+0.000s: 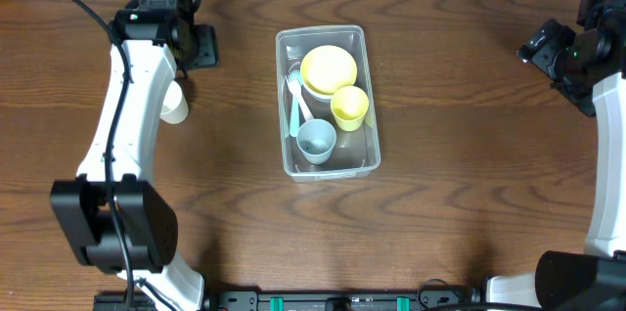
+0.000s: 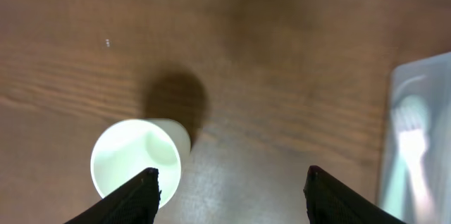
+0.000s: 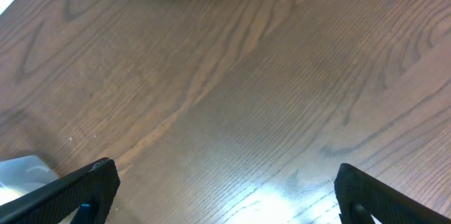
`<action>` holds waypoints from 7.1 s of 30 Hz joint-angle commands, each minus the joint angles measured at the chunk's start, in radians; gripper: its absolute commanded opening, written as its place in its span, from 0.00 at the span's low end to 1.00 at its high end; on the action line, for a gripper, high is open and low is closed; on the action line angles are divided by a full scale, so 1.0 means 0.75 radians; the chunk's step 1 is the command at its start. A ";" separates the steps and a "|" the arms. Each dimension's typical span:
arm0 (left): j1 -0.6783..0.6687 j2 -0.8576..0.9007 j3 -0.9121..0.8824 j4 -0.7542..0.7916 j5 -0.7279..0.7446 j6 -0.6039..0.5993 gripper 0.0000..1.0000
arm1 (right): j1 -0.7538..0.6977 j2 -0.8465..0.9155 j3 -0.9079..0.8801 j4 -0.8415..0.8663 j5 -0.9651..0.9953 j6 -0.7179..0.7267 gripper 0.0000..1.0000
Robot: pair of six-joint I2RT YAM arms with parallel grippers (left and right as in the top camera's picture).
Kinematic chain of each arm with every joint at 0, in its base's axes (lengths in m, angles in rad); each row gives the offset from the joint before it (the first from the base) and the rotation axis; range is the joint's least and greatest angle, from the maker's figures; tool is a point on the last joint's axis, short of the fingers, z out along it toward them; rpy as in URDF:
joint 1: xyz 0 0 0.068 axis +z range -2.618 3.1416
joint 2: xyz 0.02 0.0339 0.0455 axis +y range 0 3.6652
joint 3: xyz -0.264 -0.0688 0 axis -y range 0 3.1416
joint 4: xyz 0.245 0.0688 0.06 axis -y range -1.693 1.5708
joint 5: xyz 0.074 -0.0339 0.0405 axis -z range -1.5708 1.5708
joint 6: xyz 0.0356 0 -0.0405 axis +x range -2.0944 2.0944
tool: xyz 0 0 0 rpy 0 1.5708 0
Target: Pack container
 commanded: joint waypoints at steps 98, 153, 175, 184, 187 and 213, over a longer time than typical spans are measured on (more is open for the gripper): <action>-1.042 0.062 0.073 -0.310 0.281 0.004 0.06 | -0.005 0.007 -0.001 -0.001 0.006 0.018 0.99; -0.163 -0.432 0.124 -0.572 -0.192 -0.009 0.98 | -0.005 0.007 -0.001 -0.002 0.006 0.018 0.99; -0.026 -1.182 -0.328 0.248 0.049 -0.117 0.98 | -0.005 0.007 -0.001 -0.002 0.006 0.018 0.99; -0.025 -1.644 -1.105 0.890 0.130 -0.111 0.98 | -0.005 0.007 -0.001 -0.001 0.006 0.018 0.99; -0.025 -1.778 -1.340 1.069 0.221 -0.106 0.98 | -0.005 0.007 -0.001 -0.002 0.006 0.018 0.99; -0.025 -2.380 -2.233 1.306 0.366 -0.091 0.98 | -0.005 0.007 -0.001 -0.001 0.006 0.018 0.99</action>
